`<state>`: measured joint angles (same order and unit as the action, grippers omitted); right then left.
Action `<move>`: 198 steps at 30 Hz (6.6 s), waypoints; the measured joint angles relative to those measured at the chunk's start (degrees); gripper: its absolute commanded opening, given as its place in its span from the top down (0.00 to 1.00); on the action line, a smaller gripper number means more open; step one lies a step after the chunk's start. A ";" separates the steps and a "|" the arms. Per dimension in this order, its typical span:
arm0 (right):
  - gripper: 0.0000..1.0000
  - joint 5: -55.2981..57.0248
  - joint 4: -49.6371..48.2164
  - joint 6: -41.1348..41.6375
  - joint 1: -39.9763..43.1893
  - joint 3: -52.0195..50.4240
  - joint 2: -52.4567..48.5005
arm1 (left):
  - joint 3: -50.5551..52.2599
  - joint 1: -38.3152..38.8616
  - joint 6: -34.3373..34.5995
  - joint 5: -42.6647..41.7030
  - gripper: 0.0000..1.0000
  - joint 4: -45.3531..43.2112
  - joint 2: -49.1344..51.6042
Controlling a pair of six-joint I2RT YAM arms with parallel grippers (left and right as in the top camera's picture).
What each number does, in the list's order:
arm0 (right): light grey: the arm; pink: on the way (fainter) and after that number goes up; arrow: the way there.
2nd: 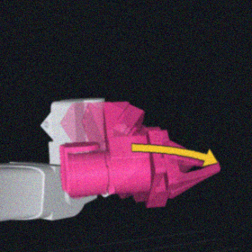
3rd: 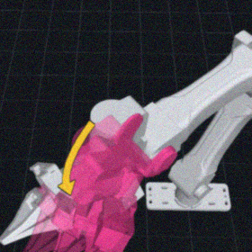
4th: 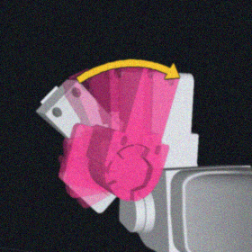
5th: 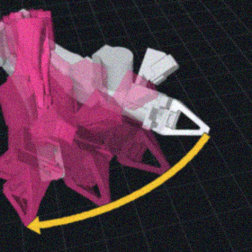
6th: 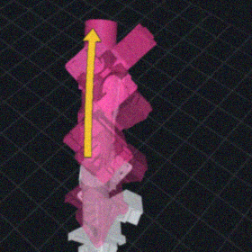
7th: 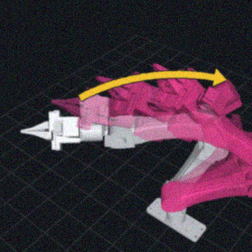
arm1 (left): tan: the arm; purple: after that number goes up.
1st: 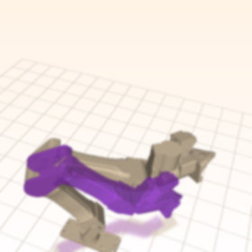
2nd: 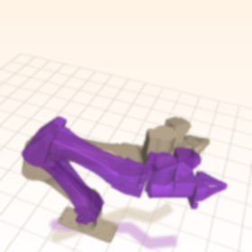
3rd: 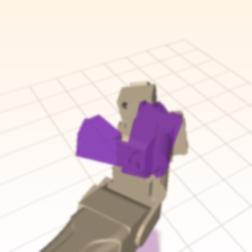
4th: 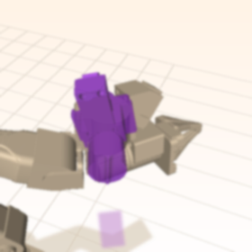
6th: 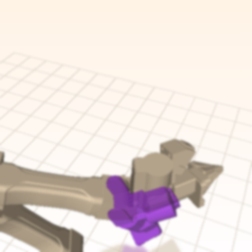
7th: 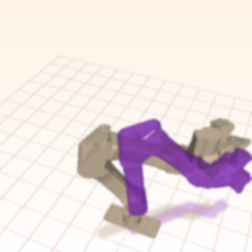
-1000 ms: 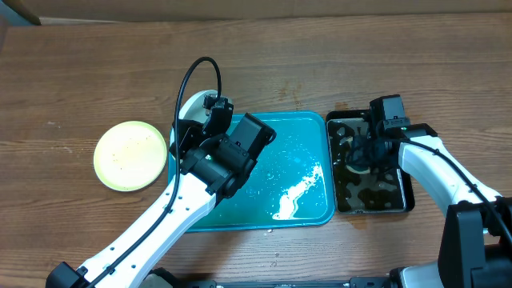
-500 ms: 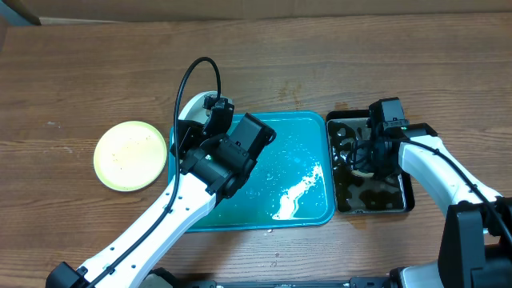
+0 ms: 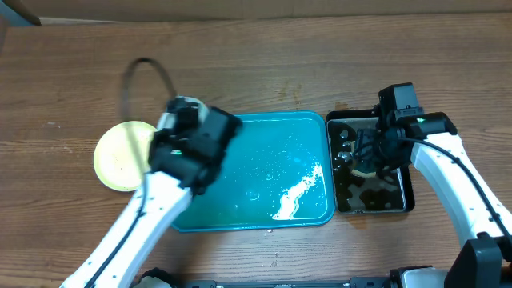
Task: Clean dirty plates on tray and stack at the side
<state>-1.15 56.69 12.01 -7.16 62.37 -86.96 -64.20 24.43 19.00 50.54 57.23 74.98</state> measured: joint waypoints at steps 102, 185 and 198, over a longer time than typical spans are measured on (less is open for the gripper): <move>0.00 -2.45 -2.82 1.49 0.00 -12.90 46.05 | 10.73 -32.11 -11.58 -62.40 0.00 5.95 -45.72; 0.00 -4.68 -52.11 -7.58 5.29 -61.33 86.23 | 11.15 -32.11 -11.74 -62.58 0.00 5.99 -45.72; 0.00 -4.70 -52.15 -7.56 5.31 -61.33 86.23 | 12.33 -31.47 -11.96 -61.68 0.00 5.49 -48.26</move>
<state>-5.85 4.54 4.45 -1.85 1.04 -0.73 -51.88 -7.05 7.05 -11.14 62.72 26.72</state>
